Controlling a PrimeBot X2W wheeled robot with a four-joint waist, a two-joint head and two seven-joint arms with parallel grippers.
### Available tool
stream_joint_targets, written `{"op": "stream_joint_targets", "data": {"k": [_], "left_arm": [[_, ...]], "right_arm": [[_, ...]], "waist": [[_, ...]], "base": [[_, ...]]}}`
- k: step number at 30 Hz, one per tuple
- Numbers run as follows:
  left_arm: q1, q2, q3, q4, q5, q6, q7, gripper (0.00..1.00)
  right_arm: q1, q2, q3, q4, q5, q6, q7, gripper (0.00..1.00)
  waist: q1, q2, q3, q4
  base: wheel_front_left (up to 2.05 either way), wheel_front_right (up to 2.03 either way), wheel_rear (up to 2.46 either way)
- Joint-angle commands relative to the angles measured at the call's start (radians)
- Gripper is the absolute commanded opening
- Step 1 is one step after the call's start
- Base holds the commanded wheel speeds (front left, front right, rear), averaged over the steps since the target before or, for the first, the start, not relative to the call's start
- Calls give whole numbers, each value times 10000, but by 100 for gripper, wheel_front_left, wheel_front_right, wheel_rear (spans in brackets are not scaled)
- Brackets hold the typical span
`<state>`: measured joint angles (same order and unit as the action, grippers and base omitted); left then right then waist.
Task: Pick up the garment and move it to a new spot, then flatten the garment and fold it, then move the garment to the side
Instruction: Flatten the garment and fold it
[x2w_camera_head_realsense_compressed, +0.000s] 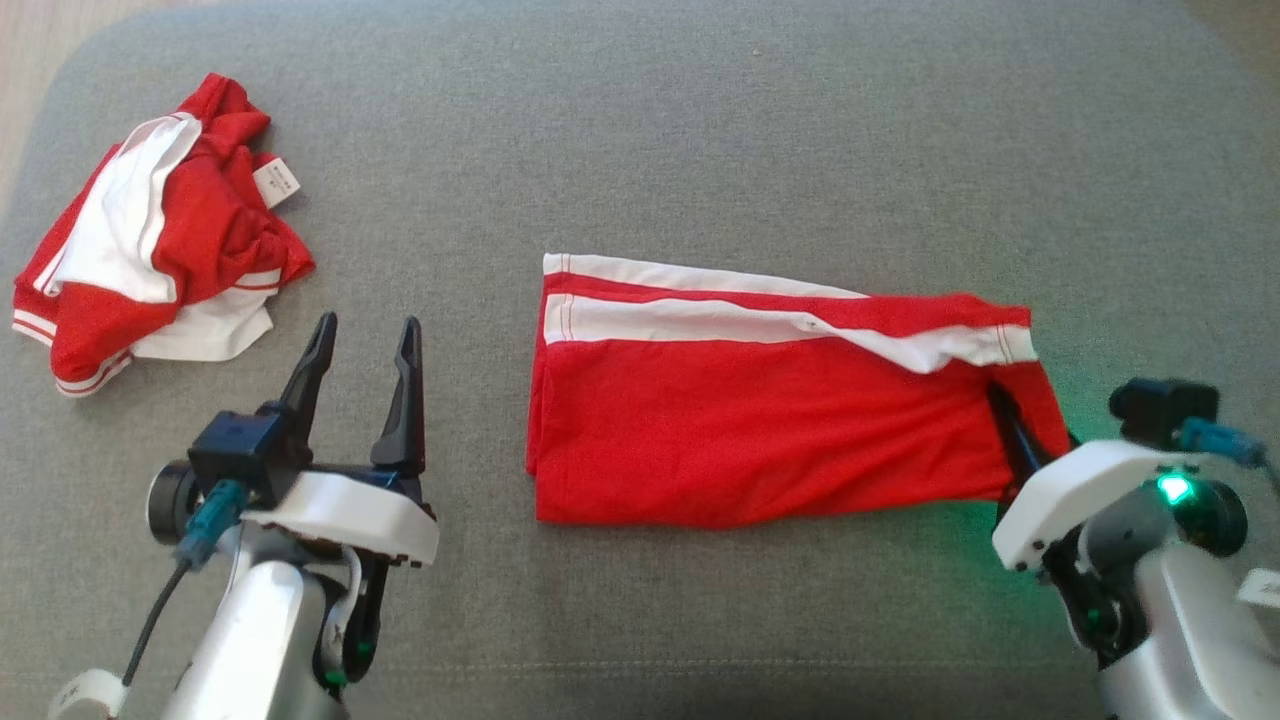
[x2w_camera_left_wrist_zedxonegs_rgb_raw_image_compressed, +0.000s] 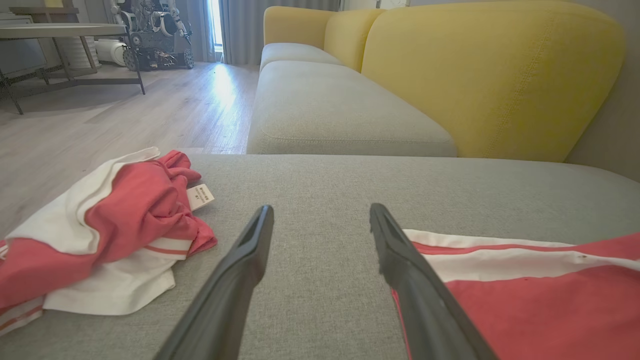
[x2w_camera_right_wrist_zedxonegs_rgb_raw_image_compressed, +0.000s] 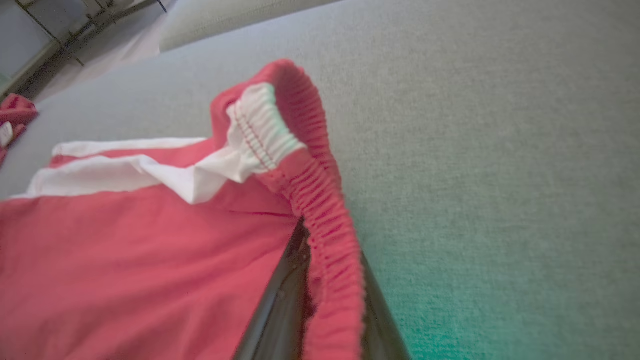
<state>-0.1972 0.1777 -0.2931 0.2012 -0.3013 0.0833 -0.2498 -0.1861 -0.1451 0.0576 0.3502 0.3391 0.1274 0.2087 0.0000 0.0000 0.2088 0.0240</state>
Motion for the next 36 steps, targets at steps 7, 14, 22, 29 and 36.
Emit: {"op": "stream_joint_targets", "data": {"k": [7,14,22,29,36], "left_arm": [[-180,36,358,-271,103,-72,-120,100],[-318,-13,402,-236,114,-130,-120,100],[-524,-124,387,-189,176,-249,-120,100],[-730,-409,322,-86,237,-388,-120,100],[-782,-610,399,-19,326,-505,-120,100]], "right_arm": [[48,101,256,-2245,2673,33,1471,0],[-130,420,510,-3625,5670,33,3042,0],[-1055,750,2015,-3224,6666,33,3795,0],[-2045,881,3374,-1680,6502,33,3273,0],[-2674,918,4331,-478,6566,33,2480,0]], "waist": [[0,0,5,38],[0,0,170,245],[0,0,416,605],[0,0,616,1062],[0,0,726,1295]], "base": [[0,0,0],[0,0,0],[0,0,0],[0,0,0],[0,0,0]]}}
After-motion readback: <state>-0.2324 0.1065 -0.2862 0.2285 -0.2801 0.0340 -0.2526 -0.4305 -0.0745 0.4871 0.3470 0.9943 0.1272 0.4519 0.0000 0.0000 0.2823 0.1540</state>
